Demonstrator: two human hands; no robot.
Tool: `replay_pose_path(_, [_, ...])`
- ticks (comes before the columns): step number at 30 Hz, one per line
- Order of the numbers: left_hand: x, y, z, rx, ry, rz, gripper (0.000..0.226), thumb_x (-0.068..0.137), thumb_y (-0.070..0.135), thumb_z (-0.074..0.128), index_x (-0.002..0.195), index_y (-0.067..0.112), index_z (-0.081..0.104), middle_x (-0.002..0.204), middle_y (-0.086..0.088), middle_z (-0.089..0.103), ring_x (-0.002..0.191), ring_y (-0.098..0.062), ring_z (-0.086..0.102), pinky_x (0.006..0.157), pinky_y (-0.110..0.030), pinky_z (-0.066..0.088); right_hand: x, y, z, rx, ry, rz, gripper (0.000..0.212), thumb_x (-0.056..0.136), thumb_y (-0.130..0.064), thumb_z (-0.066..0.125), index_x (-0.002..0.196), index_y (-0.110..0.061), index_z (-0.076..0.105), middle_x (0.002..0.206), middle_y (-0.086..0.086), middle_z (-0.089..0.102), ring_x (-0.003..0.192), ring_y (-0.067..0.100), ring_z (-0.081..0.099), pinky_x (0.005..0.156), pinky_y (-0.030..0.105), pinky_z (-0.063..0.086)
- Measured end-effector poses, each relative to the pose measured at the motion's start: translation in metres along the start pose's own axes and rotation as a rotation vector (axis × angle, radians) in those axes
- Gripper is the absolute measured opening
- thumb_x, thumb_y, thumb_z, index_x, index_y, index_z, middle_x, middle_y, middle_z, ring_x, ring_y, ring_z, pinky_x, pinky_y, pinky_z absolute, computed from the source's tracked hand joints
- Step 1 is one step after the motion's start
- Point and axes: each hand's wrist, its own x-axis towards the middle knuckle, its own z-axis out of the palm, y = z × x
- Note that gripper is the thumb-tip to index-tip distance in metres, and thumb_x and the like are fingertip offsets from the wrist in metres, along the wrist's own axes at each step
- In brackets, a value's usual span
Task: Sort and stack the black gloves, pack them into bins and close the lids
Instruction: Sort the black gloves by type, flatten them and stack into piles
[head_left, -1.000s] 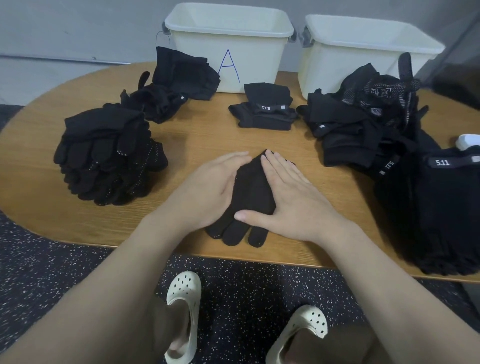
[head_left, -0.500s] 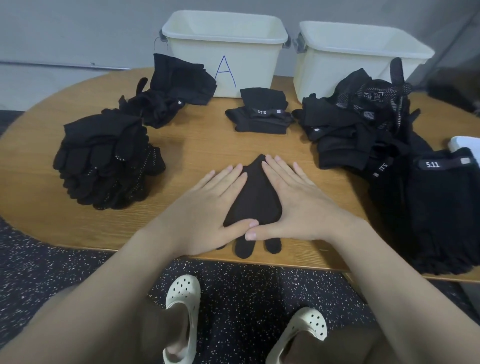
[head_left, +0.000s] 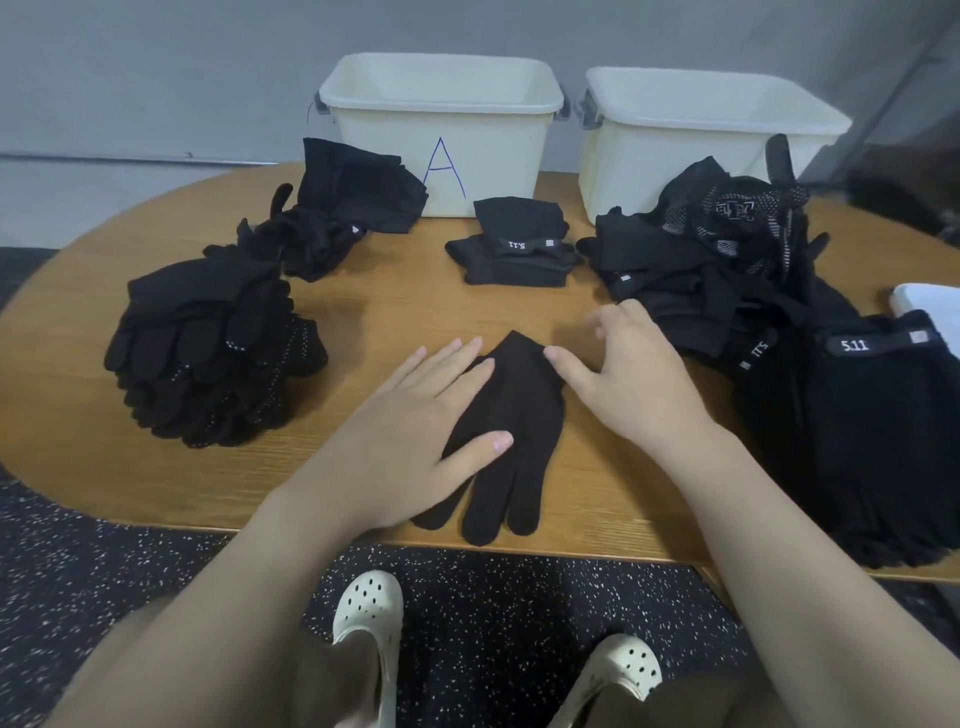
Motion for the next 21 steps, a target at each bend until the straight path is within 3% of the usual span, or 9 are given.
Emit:
replay_pose_path(5, [0.005, 0.008, 0.008, 0.016, -0.071, -0.008, 0.089, 0.095, 0.076, 0.024, 0.165, 0.026, 0.000, 0.171, 0.009, -0.013, 0.155, -0.001, -0.017, 0.127, -0.028, -0.009, 0.008, -0.007, 0.005, 0.029, -0.112, 0.094, 0.072, 0.081, -0.070, 0.070, 0.123, -0.012, 0.063, 0.114, -0.001, 0.044, 0.125, 0.024, 0.039, 0.093, 0.032, 0.038])
replay_pose_path(9, [0.008, 0.010, 0.013, 0.024, -0.059, -0.031, 0.088, 0.095, 0.077, 0.019, 0.165, 0.028, -0.004, 0.170, 0.009, -0.017, 0.154, -0.002, -0.020, 0.124, -0.024, -0.014, 0.014, -0.015, 0.005, 0.112, -0.179, 0.099, 0.048, 0.086, -0.056, 0.074, 0.113, -0.017, 0.072, 0.114, 0.003, 0.051, 0.125, 0.026, 0.039, 0.094, 0.033, 0.037])
replay_pose_path(11, [0.009, 0.009, 0.015, 0.031, -0.052, -0.022, 0.090, 0.093, 0.081, 0.013, 0.164, 0.029, -0.004, 0.170, 0.009, -0.017, 0.154, -0.002, -0.020, 0.124, -0.024, -0.015, 0.016, -0.016, 0.004, 0.188, -0.186, 0.098, 0.027, 0.089, -0.046, 0.075, 0.092, -0.022, 0.066, 0.105, -0.001, 0.058, 0.117, 0.023, 0.046, 0.085, 0.033, 0.039])
replay_pose_path(13, [0.009, 0.008, 0.016, 0.034, -0.048, -0.022, 0.092, 0.090, 0.082, 0.011, 0.164, 0.029, -0.004, 0.170, 0.010, -0.017, 0.154, -0.001, -0.021, 0.123, -0.023, -0.016, 0.017, -0.016, 0.003, 0.313, -0.176, 0.106, 0.027, 0.090, -0.036, 0.078, 0.081, -0.022, 0.056, 0.091, -0.003, 0.060, 0.095, 0.019, 0.057, 0.069, 0.030, 0.042])
replay_pose_path(15, [0.009, 0.008, 0.016, 0.029, -0.039, -0.027, 0.090, 0.093, 0.081, 0.014, 0.165, 0.029, -0.004, 0.170, 0.010, -0.016, 0.154, -0.001, -0.021, 0.122, -0.023, -0.017, 0.018, -0.017, 0.002, 0.462, -0.167, 0.130, 0.026, 0.089, -0.029, 0.080, 0.083, -0.021, 0.056, 0.088, -0.002, 0.065, 0.082, 0.016, 0.063, 0.063, 0.028, 0.045])
replay_pose_path(19, [0.011, 0.017, 0.018, 0.007, -0.012, -0.085, 0.085, 0.097, 0.075, 0.019, 0.164, 0.028, -0.005, 0.170, 0.009, -0.017, 0.154, -0.002, -0.022, 0.126, -0.028, -0.014, 0.015, -0.020, -0.004, 0.691, -0.240, 0.187, 0.030, 0.086, -0.030, 0.083, 0.107, -0.018, 0.065, 0.100, -0.002, 0.074, 0.084, 0.011, 0.070, 0.063, 0.020, 0.051])
replay_pose_path(21, [0.013, 0.021, 0.019, -0.001, 0.013, -0.121, 0.084, 0.098, 0.074, 0.018, 0.165, 0.028, -0.004, 0.171, 0.008, -0.017, 0.155, -0.004, -0.020, 0.127, -0.029, -0.013, 0.014, -0.019, -0.003, 0.677, -0.274, 0.154, 0.022, 0.089, -0.028, 0.080, 0.103, -0.013, 0.074, 0.094, 0.000, 0.078, 0.084, 0.015, 0.074, 0.062, 0.021, 0.056])
